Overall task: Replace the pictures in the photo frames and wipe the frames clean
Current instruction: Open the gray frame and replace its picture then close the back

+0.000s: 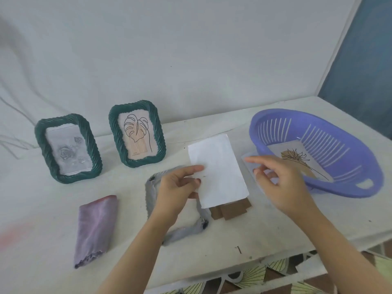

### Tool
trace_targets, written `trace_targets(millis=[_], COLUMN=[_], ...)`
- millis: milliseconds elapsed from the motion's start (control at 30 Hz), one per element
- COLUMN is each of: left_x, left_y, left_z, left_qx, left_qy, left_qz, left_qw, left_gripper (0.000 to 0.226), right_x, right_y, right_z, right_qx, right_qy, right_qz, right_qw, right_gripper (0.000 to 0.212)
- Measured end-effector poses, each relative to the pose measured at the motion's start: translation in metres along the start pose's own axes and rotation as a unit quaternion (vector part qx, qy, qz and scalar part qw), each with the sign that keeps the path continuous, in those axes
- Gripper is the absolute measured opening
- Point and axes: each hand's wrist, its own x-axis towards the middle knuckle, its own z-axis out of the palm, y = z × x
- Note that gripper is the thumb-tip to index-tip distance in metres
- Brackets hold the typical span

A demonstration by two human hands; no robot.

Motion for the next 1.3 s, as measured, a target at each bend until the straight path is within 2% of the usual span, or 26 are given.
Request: trace_targets(millis=[100,167,233,300,367,600,700,933,1133,1300], left_x=[0.009,0.015,0.02,0.027,0.032,0.046,0.053,0.059,0.051,0.049], left_y=[0.0,-0.001,-0.003,-0.007,-0.01,-0.012,-0.008,-0.016,-0.023,-0.023], left_z=[0.014,0.023,0.031,0.039,0.048,0.082,0.099,0.137,0.147,0.147], left_qx=[0.009,0.012,0.014,0.019,0.026,0.05,0.08,0.082,0.107,0.151], left_qy=[-0.005,-0.008,-0.011,-0.011,-0.012,-0.044,-0.075,-0.106,-0.109,-0.116], left_qz=[-0.002,-0.011,-0.024,-0.039,-0.052,-0.073,-0.066,-0.094,-0.102,-0.081], left_qw=[1.0,1.0,1.0,0.999,0.998,0.995,0.992,0.986,0.983,0.978], left_gripper=[0.036,0.033,0.031,0.028,0.027,0.029,0.029,0.037,0.043,0.046], right_x=[0.0,0.0,-0.002,-0.003,-0.003,0.017,0.027,0.035,0.028,0.019], right_y=[0.011,0.016,0.013,0.011,0.013,0.012,0.009,0.008,0.012,0.011], right_z=[-0.031,-0.048,-0.061,-0.07,-0.076,-0.09,-0.095,-0.101,-0.097,-0.087], right_qx=[-0.175,-0.286,-0.332,-0.307,-0.248,-0.12,-0.085,-0.073,-0.089,-0.101], right_qy=[0.049,0.036,-0.011,-0.071,-0.096,-0.013,-0.003,-0.008,-0.051,-0.07], right_qz=[-0.06,-0.066,-0.024,0.036,0.08,0.073,0.062,0.067,0.074,0.072], right_qw=[0.982,0.955,0.943,0.948,0.961,0.99,0.994,0.995,0.992,0.99], right_gripper=[0.028,0.032,0.022,0.022,0.027,0.038,0.035,0.043,0.033,0.034])
